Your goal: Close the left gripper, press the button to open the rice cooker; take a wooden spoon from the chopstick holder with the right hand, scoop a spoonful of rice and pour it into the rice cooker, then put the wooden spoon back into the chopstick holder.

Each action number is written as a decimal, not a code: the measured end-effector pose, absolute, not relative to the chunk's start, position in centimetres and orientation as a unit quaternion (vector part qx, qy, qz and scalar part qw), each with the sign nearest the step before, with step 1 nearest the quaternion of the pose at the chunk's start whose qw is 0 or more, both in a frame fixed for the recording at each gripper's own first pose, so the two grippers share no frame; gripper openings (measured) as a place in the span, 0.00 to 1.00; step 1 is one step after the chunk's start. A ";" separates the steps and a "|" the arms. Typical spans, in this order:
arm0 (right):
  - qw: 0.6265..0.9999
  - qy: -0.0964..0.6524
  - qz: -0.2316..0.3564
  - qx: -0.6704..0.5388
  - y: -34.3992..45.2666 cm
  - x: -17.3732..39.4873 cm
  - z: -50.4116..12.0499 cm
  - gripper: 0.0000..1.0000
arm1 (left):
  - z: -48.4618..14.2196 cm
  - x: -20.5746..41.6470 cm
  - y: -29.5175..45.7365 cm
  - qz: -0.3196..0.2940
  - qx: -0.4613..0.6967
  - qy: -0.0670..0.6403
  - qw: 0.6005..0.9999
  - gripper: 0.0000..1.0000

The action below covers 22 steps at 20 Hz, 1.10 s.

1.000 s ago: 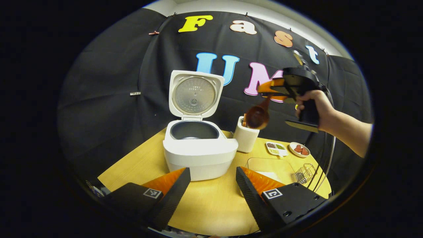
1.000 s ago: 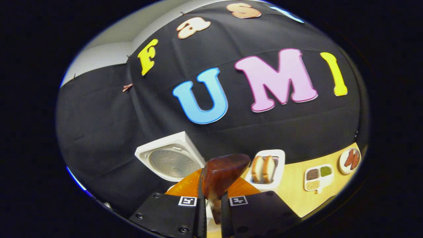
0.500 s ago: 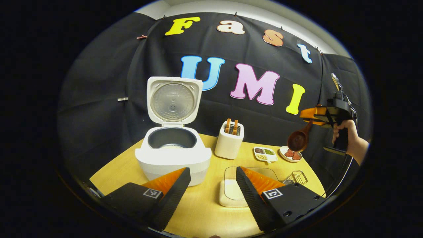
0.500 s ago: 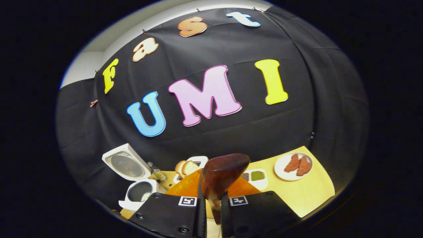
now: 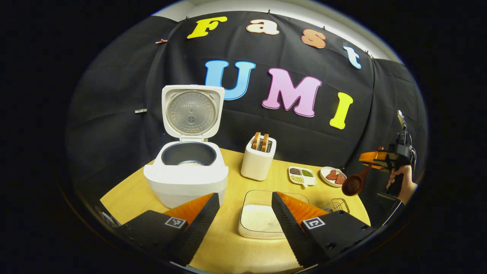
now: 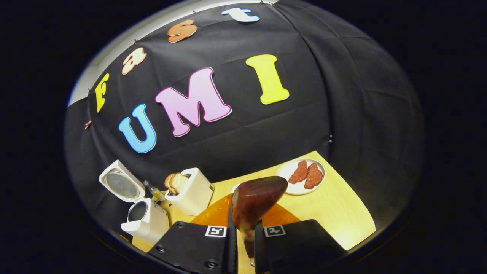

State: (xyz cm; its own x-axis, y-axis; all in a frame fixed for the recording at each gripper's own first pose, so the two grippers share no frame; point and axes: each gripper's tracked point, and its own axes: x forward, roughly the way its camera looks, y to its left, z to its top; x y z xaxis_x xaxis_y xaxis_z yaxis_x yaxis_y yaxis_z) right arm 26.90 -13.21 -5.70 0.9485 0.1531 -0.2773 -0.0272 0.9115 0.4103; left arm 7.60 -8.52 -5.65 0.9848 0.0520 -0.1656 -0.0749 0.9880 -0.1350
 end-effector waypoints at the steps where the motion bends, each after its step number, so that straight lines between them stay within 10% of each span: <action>1: 0.963 0.163 0.043 0.210 -13.4 26.8 -6.8 0.21 | -5.6 7.4 -8.4 0.037 -0.071 0.083 0.993 0.96; 20: 0.925 0.257 -0.004 0.281 -12.4 25.0 -18.5 0.22 | -3.5 3.1 -3.6 0.110 -0.096 0.070 0.987 0.96; 22: 0.928 0.258 -0.002 0.268 -12.1 24.2 -18.5 0.73 | -1.7 3.7 -1.2 0.123 -0.084 0.053 0.987 0.96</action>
